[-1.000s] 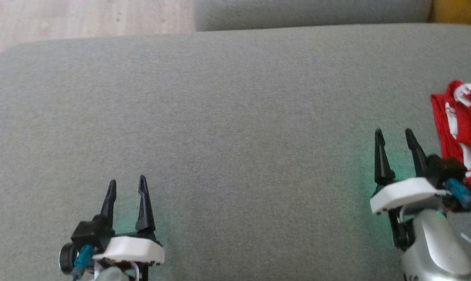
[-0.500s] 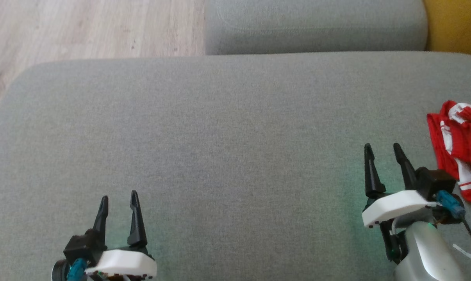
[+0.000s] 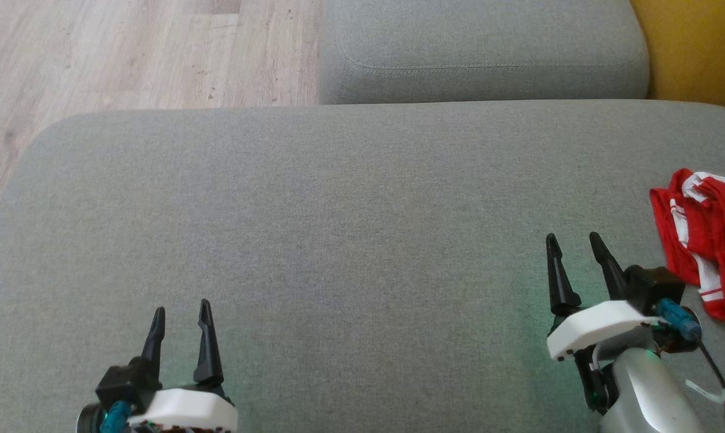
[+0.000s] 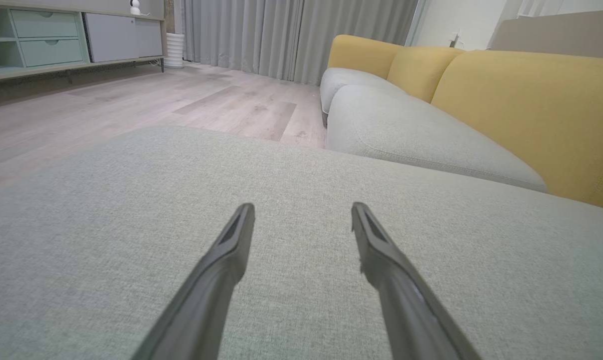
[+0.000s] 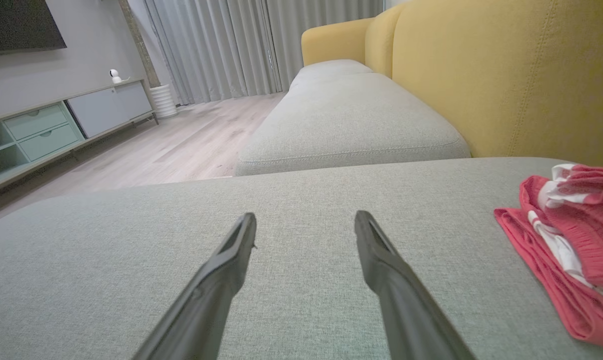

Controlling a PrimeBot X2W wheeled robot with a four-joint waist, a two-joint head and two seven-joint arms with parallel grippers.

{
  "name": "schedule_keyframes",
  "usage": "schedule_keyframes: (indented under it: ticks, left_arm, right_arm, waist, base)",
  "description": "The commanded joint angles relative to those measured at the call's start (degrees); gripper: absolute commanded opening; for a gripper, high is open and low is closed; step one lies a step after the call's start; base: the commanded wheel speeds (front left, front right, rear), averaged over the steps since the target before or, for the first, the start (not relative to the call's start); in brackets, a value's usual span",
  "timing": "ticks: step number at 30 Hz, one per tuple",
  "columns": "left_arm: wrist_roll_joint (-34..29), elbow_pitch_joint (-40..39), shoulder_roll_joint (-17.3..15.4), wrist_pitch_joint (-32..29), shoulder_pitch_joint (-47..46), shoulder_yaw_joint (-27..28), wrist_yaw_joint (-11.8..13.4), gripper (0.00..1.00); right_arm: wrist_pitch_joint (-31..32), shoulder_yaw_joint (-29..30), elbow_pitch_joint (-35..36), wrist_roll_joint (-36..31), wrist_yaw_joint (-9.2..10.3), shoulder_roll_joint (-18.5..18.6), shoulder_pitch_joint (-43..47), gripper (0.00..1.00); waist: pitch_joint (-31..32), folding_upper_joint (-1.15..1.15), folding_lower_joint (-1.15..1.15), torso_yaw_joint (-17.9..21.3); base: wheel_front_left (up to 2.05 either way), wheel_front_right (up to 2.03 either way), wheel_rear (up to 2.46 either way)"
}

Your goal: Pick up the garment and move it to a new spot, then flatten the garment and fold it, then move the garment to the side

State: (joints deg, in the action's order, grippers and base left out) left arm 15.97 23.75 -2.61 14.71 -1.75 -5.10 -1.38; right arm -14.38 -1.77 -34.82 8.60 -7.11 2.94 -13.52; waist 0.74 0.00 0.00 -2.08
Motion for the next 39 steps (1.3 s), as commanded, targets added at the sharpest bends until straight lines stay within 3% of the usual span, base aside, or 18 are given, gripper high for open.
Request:
schedule_keyframes:
  ticks: [1,4,5,10,39]
  left_arm:
    - [0.1,-1.5,-0.3,0.3,-1.7,2.5,-0.2,1.00]
    - [0.7,-1.4,-0.3,0.3,-1.6,2.4,-0.9,1.00]
    - [0.5,0.1,0.0,0.0,0.0,0.5,-1.0,0.00]
    - [1.1,2.2,0.1,-0.3,0.3,0.5,-1.0,0.00]
    - [19.4,-0.8,0.0,-5.3,-0.8,3.1,-2.2,0.00]
  right_arm:
    - [-0.6,-1.7,1.4,0.5,-0.37,-0.1,-2.4,1.00]
    - [-0.6,-1.9,1.3,0.8,-0.37,-0.1,-2.5,1.00]
    - [0.0,-0.3,-0.2,0.5,0.00,0.0,0.0,0.00]
    - [0.4,0.0,-2.1,1.0,0.01,-0.1,0.9,0.00]
    - [5.3,1.9,3.6,21.1,-0.08,-0.1,2.6,0.00]
  waist:
    - [0.0,0.00,0.00,0.1]
    - [0.0,0.00,0.00,0.2]
    - [0.0,0.00,0.00,0.2]
    - [0.0,0.00,0.00,0.3]
    - [-0.2,0.00,0.00,0.7]
  base:
    - [0.00,0.00,0.00]
    - [0.00,0.00,0.00]
    - [0.00,0.00,0.00]
    - [0.00,0.00,0.00]
    - [0.00,0.00,0.00]
